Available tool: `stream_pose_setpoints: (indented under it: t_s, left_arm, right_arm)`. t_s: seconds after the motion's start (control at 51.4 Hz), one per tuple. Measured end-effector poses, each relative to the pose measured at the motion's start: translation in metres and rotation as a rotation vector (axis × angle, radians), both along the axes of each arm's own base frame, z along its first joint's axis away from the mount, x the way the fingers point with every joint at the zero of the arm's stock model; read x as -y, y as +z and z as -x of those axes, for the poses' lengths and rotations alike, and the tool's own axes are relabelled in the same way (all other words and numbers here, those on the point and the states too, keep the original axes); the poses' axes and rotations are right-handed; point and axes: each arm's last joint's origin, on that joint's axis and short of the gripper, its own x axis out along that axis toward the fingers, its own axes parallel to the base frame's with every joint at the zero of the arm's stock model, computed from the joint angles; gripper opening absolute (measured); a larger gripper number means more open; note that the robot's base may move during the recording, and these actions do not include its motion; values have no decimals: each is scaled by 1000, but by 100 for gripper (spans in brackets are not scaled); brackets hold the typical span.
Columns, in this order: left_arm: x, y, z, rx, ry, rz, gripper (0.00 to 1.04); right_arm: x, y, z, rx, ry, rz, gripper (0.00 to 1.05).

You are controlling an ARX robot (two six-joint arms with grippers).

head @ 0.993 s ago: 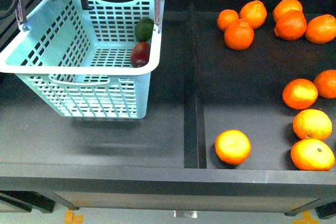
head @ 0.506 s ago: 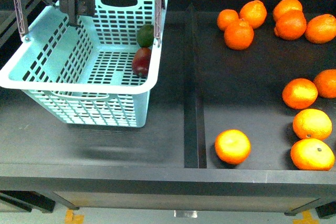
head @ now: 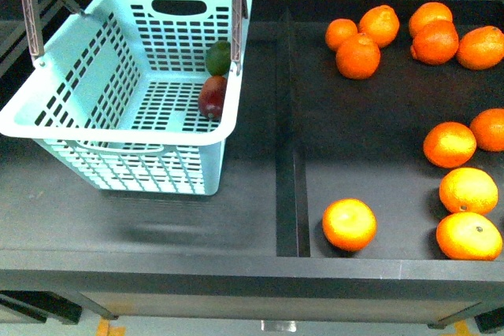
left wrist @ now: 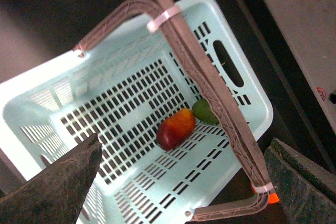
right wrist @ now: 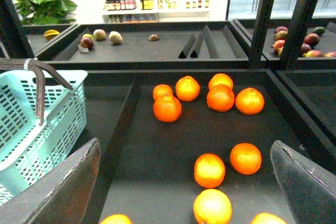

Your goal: Pick mango and avocado into basket

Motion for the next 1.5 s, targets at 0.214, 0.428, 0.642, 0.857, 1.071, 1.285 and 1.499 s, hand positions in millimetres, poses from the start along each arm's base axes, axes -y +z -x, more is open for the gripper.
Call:
stream_pose_setpoints:
  t_s: [0.214,0.428,0.642,0.857,1.071,1.285,1.499]
  left_arm:
    - [-13,20,71,541,-424,-374,69]
    - [-56,-34,139,623,-492,-713,23]
    - [-72,-57,177,618,-508,-739,2]
    - [-85,-76,212,617,-508,-742,2]
    - [-98,-86,231,610,-502,-745,2]
    - [-97,-92,249,612,-507,-745,2]
    - [-98,-100,263,622,-503,-749,2]
  right_arm:
    - [0,0,0,0,-2,0,96]
    - [0,0,0,0,0,0,96]
    - [0,0,0,0,0,0,96]
    - [0,0,0,0,0,0,96]
    - [0,0,0,0,0,0,96]
    - [0,0,0,0,0,0,96]
    - [0,0,0,0,0,0,96]
